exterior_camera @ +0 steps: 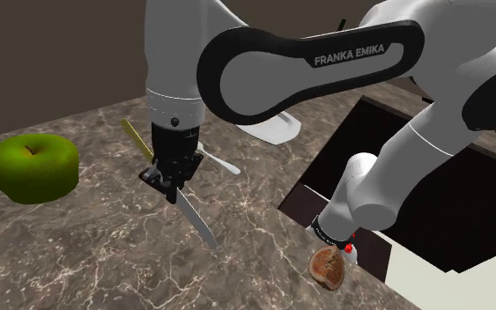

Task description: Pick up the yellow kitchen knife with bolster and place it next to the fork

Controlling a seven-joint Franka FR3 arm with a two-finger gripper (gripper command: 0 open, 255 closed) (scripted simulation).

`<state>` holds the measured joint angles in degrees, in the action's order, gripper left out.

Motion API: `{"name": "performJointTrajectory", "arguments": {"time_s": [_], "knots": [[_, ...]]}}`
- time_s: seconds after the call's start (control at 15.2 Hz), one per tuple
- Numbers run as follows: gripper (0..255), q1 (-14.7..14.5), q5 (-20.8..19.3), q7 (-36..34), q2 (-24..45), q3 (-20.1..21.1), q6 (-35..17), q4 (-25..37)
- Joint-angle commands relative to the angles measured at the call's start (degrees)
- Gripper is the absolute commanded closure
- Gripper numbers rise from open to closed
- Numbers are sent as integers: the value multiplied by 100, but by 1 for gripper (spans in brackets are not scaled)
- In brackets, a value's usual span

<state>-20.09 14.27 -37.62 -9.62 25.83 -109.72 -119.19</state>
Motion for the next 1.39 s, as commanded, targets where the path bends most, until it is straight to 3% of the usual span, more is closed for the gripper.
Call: {"name": "performJointTrajectory", "arguments": {"time_s": [0.0, 0.53, 0.59, 0.92, 1.19, 1.32], "knots": [[255, -15, 7, 20, 44, 25, -177, -163], [255, -17, 6, 20, 44, 24, -177, -163], [0, -17, 6, 20, 44, 24, -177, -162], [0, -17, 6, 20, 44, 24, -177, -162], [0, 46, -24, 19, -64, -85, 552, 451], [0, 46, -24, 19, -65, -85, 552, 450]]}}
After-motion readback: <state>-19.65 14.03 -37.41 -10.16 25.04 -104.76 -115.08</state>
